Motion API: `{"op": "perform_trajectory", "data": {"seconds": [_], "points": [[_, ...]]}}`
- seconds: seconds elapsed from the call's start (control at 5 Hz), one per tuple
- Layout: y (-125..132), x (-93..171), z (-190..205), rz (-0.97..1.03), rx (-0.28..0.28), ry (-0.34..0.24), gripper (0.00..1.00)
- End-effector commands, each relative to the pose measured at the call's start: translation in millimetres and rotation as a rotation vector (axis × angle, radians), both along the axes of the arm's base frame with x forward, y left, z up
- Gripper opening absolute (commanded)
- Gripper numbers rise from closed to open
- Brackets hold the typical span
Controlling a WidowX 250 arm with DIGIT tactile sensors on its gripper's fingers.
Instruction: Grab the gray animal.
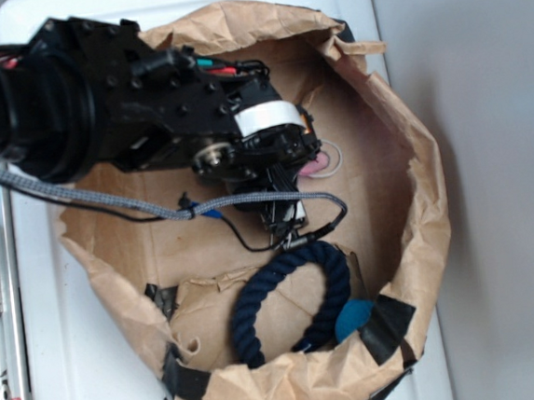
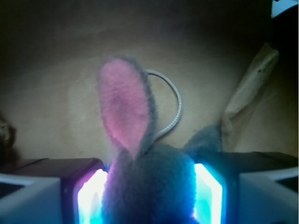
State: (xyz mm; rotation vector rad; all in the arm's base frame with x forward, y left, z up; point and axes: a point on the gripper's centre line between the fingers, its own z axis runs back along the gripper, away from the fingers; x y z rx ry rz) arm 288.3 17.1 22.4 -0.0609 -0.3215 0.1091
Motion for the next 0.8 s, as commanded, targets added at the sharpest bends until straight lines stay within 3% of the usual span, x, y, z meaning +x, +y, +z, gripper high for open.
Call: {"op": "perform_trajectory", "data": {"seconds": [0.0, 0.2, 0.4, 0.6], "points": [[-9.7, 7.0, 59.0, -0.030, -0.111, 0.016, 0.00], [-6.1, -6.6, 103.6, -0.078, -0.215, 0.045, 0.00], [3.6, -11.7, 138.0, -0.099, -0.258, 0.134, 0.00], [7.3, -10.2, 138.3, -0.128, -0.257, 0.157, 0.00]]}}
